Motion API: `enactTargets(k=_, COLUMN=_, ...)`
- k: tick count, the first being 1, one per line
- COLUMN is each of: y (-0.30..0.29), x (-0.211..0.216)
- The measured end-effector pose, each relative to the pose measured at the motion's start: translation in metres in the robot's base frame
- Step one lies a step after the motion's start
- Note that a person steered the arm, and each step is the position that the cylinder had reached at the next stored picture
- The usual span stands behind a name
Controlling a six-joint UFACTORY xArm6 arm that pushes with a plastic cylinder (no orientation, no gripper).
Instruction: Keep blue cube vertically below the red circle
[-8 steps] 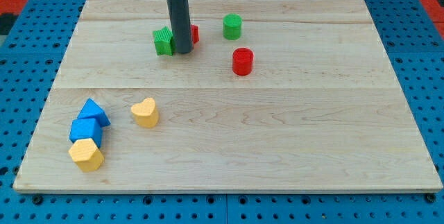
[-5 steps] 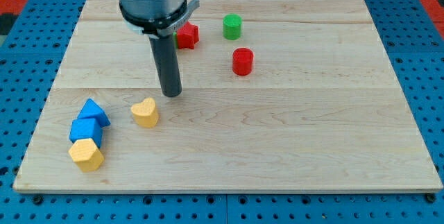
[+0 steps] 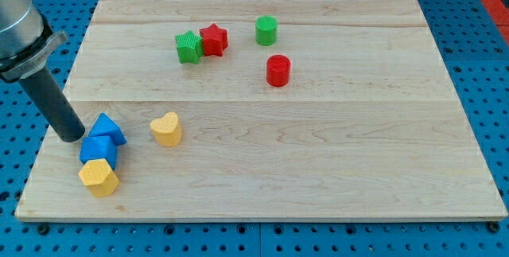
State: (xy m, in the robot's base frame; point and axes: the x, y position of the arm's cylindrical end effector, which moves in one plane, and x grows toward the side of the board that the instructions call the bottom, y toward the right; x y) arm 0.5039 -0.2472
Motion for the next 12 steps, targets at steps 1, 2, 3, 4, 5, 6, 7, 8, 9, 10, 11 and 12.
enactTargets(k=1, y=0.014, x=0.000)
enactTargets(k=2, y=0.024, x=-0.007)
enactTargets(k=3, y=0.025, x=0.000)
enactTargets(k=4, y=0.029, x=0.004)
enactTargets(k=5, y=0.016, x=0.011)
enactTargets(k=6, y=0.021, x=0.029)
enactTargets(k=7, y=0.022, x=0.030)
enactTargets(k=8, y=0.022, x=0.032)
enactTargets(k=9, y=0.022, x=0.043)
enactTargets(k=10, y=0.022, x=0.043)
enactTargets(k=11, y=0.031, x=0.043)
enactTargets(k=12, y=0.010, x=0.043)
